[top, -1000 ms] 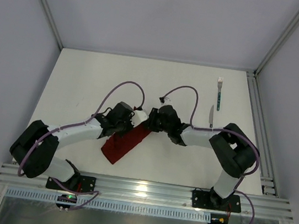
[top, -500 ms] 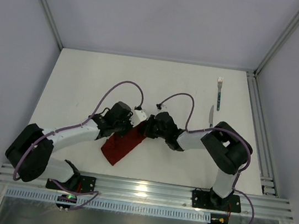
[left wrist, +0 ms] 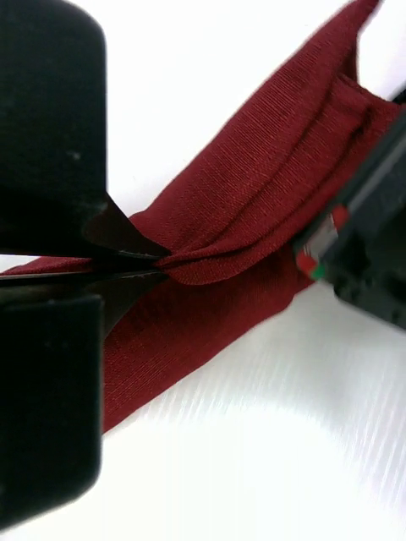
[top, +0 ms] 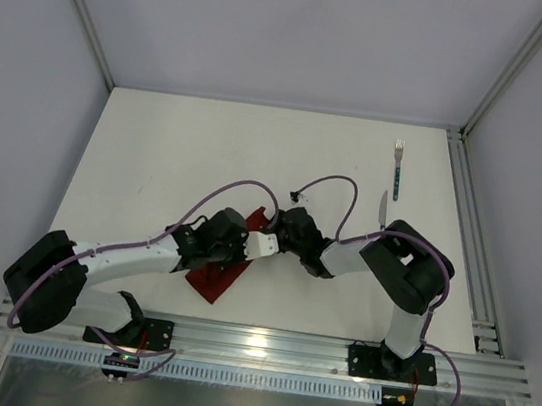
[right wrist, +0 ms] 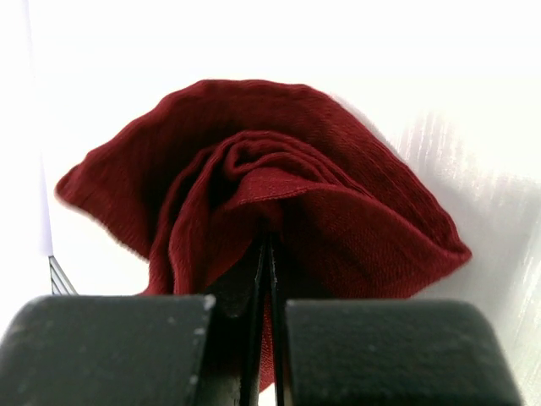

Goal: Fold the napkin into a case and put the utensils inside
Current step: Fold the 2/3-rectangle-folded napkin into a folded napkin.

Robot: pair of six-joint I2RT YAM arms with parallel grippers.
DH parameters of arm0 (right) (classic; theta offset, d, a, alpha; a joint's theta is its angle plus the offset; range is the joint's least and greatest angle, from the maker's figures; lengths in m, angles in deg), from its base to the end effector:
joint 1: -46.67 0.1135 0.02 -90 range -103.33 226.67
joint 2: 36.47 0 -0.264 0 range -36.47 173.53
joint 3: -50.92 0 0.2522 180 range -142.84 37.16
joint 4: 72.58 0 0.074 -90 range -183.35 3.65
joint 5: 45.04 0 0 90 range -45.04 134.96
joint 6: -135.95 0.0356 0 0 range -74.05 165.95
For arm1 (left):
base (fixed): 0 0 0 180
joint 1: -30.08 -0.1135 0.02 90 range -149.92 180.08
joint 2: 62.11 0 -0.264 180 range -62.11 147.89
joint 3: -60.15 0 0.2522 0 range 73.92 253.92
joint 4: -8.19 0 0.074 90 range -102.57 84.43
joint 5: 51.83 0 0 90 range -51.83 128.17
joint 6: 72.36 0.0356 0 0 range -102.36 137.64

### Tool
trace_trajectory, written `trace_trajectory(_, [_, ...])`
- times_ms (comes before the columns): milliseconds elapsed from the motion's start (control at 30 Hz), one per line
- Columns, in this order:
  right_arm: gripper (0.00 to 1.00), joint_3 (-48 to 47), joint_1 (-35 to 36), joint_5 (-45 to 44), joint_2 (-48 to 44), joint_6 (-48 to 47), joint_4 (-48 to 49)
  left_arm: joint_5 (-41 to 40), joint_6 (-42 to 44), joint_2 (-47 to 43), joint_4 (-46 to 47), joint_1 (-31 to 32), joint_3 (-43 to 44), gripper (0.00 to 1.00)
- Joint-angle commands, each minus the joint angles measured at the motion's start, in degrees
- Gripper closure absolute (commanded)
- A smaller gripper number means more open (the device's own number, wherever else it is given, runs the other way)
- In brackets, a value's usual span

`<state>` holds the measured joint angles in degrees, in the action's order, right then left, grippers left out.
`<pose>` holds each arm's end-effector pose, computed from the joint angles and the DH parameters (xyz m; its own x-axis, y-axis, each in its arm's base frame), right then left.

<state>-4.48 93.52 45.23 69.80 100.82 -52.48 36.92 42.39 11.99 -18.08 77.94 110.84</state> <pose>0.2374 0.2535 0.1152 -0.8003 0.3421 -0.4925 -0.1353 0.6971 0.7041 0.1683 -0.1849 0.1836 -0.1582 0.7986 -0.5807 0.8788 0.3820 0.2860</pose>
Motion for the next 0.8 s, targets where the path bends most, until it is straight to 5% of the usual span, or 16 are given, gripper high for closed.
trace_trajectory(0, [0.96,1.0,0.0,-3.6,0.6,1.6,2.9,2.7,3.6,0.4,0.2,1.4,-0.4,0.96])
trace_trajectory(167, [0.96,1.8,0.0,-3.5,0.1,2.2,4.0,2.7,3.5,3.7,-0.2,1.7,-0.2,0.95])
trace_trajectory(767, [0.57,-2.3,-6.9,2.6,-19.0,-17.6,-19.0,4.3,2.8,6.3,-2.1,1.7,0.8,0.85])
